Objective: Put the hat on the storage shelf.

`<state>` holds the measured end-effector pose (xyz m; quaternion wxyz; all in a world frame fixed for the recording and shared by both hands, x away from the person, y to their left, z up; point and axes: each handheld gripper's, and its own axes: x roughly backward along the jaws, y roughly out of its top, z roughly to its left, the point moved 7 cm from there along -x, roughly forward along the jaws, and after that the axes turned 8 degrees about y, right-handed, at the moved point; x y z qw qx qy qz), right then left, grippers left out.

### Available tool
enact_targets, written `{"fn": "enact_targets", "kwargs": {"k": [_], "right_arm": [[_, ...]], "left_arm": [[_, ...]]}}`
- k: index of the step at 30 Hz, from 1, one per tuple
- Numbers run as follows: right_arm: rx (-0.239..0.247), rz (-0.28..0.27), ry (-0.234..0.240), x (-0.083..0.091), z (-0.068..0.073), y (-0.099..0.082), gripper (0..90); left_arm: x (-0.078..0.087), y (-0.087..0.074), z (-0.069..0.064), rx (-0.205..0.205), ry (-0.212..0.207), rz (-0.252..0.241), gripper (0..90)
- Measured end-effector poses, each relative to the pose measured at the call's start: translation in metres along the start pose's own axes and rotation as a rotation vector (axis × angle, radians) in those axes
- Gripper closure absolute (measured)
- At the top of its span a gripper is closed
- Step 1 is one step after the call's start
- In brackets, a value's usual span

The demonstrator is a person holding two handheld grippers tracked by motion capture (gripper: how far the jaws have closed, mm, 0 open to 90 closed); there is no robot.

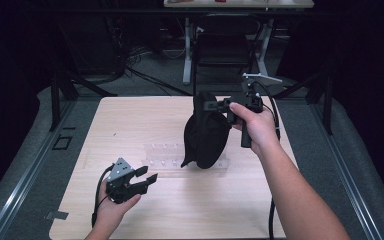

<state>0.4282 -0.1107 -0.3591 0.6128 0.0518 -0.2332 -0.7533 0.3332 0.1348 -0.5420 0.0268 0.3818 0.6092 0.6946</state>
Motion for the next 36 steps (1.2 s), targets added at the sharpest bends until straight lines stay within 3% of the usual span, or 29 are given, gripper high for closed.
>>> {"fn": "enact_targets", "kwargs": {"k": [8, 11, 15, 26, 36], "right_arm": [[0.003, 0.000, 0.004, -0.004, 0.002, -0.001, 88.3], [0.005, 0.002, 0.005, -0.005, 0.003, -0.001, 88.3], [0.013, 0.007, -0.001, -0.005, 0.003, -0.001, 88.3], [0.024, 0.011, -0.010, -0.005, 0.004, -0.002, 88.1], [0.024, 0.011, -0.005, -0.007, 0.005, -0.002, 88.0]], "left_arm": [[-0.013, 0.017, -0.018, -0.025, -0.032, 0.009, 57.8], [-0.018, 0.022, -0.027, -0.077, -0.039, 0.007, 58.3], [-0.024, 0.027, -0.037, -0.109, -0.050, 0.013, 61.0], [-0.035, 0.038, -0.057, -0.121, -0.091, 0.021, 67.3], [-0.040, 0.041, -0.061, -0.137, -0.061, 0.023, 76.2]]}}
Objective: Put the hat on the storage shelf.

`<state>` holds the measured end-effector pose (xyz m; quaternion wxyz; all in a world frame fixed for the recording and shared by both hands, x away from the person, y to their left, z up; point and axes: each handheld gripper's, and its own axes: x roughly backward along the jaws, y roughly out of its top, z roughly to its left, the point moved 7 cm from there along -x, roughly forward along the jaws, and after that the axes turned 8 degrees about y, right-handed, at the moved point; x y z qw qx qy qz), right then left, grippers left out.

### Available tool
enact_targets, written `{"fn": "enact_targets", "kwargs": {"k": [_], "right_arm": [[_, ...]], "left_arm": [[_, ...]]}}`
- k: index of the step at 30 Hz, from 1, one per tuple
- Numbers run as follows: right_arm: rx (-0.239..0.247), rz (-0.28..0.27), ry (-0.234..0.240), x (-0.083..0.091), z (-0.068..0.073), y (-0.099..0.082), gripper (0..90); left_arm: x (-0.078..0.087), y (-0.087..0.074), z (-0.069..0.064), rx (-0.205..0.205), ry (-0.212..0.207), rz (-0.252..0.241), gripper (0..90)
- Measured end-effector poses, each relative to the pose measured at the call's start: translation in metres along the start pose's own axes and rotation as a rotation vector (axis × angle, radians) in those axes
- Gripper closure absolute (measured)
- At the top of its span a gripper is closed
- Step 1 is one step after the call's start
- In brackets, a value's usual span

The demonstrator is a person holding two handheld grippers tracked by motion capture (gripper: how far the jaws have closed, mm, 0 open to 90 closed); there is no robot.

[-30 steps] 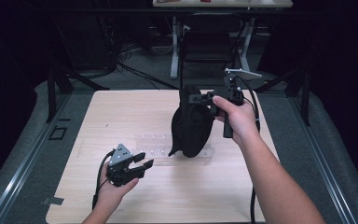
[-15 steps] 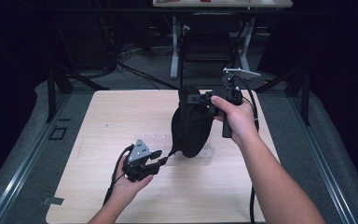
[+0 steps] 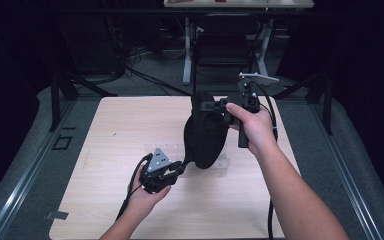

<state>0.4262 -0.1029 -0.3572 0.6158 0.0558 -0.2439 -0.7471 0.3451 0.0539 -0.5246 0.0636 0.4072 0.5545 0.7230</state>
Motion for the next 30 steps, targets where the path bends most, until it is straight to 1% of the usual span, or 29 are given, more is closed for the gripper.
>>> {"fn": "enact_targets", "kwargs": {"k": [2, 6, 17, 21, 25, 27, 30], "right_arm": [[0.001, 0.002, 0.002, 0.000, 0.000, -0.001, 88.1], [0.000, -0.003, 0.004, -0.001, 0.000, -0.001, 87.9], [0.022, -0.001, -0.013, 0.002, 0.002, -0.001, 85.7], [0.025, -0.013, -0.007, 0.004, 0.004, -0.001, 83.2], [0.036, -0.014, 0.007, 0.006, 0.008, 0.000, 81.8], [0.039, -0.028, 0.020, 0.008, 0.011, 0.001, 81.3], [0.051, -0.030, 0.012, 0.012, 0.013, 0.002, 81.6]], "left_arm": [[-0.001, -0.001, 0.000, 0.000, -0.001, 0.007, 79.0], [-0.001, -0.001, 0.000, -0.011, 0.004, 0.007, 80.8], [0.000, -0.003, 0.000, -0.041, 0.018, -0.001, 83.2], [0.000, -0.003, 0.000, -0.049, 0.020, -0.001, 83.4], [0.000, -0.003, 0.000, -0.058, 0.025, -0.001, 83.7], [0.000, -0.004, 0.001, -0.058, 0.028, -0.001, 83.9], [0.001, -0.004, 0.002, -0.055, 0.030, -0.001, 84.3]]}}
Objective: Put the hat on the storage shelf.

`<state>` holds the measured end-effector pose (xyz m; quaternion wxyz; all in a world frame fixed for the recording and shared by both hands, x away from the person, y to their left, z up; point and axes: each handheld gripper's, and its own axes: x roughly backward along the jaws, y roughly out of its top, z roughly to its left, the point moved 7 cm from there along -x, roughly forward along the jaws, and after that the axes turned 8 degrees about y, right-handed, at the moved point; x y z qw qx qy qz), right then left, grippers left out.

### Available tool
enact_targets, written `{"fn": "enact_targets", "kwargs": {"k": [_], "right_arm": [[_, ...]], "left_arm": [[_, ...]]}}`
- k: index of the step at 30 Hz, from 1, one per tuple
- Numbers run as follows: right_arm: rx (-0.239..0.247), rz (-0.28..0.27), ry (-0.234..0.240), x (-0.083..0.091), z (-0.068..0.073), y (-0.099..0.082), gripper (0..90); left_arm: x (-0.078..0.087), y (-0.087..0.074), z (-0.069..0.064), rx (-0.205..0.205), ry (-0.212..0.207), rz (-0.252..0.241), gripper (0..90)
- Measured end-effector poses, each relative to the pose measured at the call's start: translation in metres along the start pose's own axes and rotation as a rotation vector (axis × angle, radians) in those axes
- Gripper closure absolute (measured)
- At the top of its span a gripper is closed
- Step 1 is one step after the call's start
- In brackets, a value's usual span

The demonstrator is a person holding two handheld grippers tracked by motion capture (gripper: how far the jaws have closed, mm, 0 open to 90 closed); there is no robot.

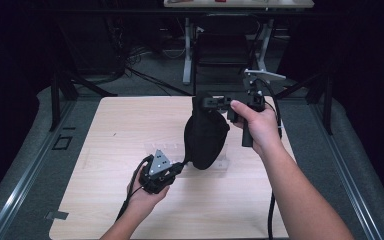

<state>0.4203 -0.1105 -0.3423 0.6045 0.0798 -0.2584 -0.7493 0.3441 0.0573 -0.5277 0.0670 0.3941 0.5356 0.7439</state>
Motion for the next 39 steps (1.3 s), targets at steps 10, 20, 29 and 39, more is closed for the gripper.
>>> {"fn": "enact_targets", "kwargs": {"k": [10, 20, 29, 39], "right_arm": [[0.001, -0.002, -0.020, 0.013, -0.004, -0.003, 81.3], [0.005, -0.009, -0.027, 0.022, -0.005, -0.005, 81.1], [0.008, -0.011, -0.034, 0.026, -0.008, -0.007, 80.0], [0.010, -0.016, -0.038, 0.031, -0.007, -0.007, 79.9]], "left_arm": [[0.002, -0.007, 0.005, 0.001, 0.015, 0.006, 85.3], [0.003, -0.016, 0.012, -0.001, 0.034, 0.021, 86.0], [-0.005, -0.042, 0.026, 0.120, 0.051, 0.039, 85.6], [-0.005, -0.046, 0.024, 0.116, 0.057, 0.036, 85.7]]}}
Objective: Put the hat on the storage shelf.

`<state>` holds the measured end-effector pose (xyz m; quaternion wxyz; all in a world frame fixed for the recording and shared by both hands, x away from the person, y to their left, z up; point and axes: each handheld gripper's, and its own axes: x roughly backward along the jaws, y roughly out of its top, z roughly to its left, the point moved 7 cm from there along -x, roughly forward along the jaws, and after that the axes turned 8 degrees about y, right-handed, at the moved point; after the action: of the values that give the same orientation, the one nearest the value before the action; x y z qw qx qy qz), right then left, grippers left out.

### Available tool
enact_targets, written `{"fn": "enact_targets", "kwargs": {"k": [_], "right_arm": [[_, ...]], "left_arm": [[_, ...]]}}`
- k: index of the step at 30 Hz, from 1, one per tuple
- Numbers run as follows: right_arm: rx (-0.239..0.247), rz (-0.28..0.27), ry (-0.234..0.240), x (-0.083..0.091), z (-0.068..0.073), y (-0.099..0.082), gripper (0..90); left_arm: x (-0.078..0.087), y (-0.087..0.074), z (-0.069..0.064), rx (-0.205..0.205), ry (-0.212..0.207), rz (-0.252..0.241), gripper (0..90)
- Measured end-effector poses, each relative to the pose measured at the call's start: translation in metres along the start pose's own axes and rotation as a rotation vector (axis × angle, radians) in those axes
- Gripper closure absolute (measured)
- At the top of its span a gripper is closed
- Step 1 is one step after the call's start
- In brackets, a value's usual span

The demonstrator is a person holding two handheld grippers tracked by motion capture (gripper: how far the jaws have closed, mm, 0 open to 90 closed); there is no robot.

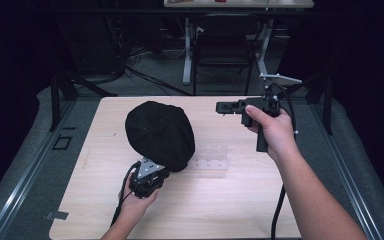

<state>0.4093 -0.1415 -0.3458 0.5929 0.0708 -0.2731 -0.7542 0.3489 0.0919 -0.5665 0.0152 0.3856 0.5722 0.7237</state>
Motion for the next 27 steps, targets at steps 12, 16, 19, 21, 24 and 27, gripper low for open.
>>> {"fn": "enact_targets", "kwargs": {"k": [12, 16, 19, 21, 24, 27], "right_arm": [[0.015, -0.003, -0.020, 0.006, -0.002, -0.003, 77.2], [0.021, -0.012, -0.037, 0.009, -0.005, -0.004, 74.9], [0.027, -0.011, -0.055, 0.013, -0.009, -0.006, 74.0], [0.033, -0.011, -0.072, 0.014, -0.011, -0.008, 73.5], [0.049, -0.014, -0.095, 0.017, -0.012, -0.011, 72.4], [0.087, -0.006, -0.140, 0.019, -0.013, -0.015, 70.9]], "left_arm": [[0.002, -0.003, 0.001, 0.004, -0.011, 0.003, 84.9], [0.006, -0.005, 0.003, 0.022, -0.016, -0.006, 82.4], [0.010, -0.008, 0.006, 0.046, -0.027, -0.005, 77.4], [0.012, -0.009, 0.008, 0.057, -0.027, -0.003, 74.4], [0.016, -0.012, 0.012, 0.076, -0.037, 0.018, 65.4], [0.022, -0.014, 0.015, 0.076, -0.030, 0.017, 59.2]]}}
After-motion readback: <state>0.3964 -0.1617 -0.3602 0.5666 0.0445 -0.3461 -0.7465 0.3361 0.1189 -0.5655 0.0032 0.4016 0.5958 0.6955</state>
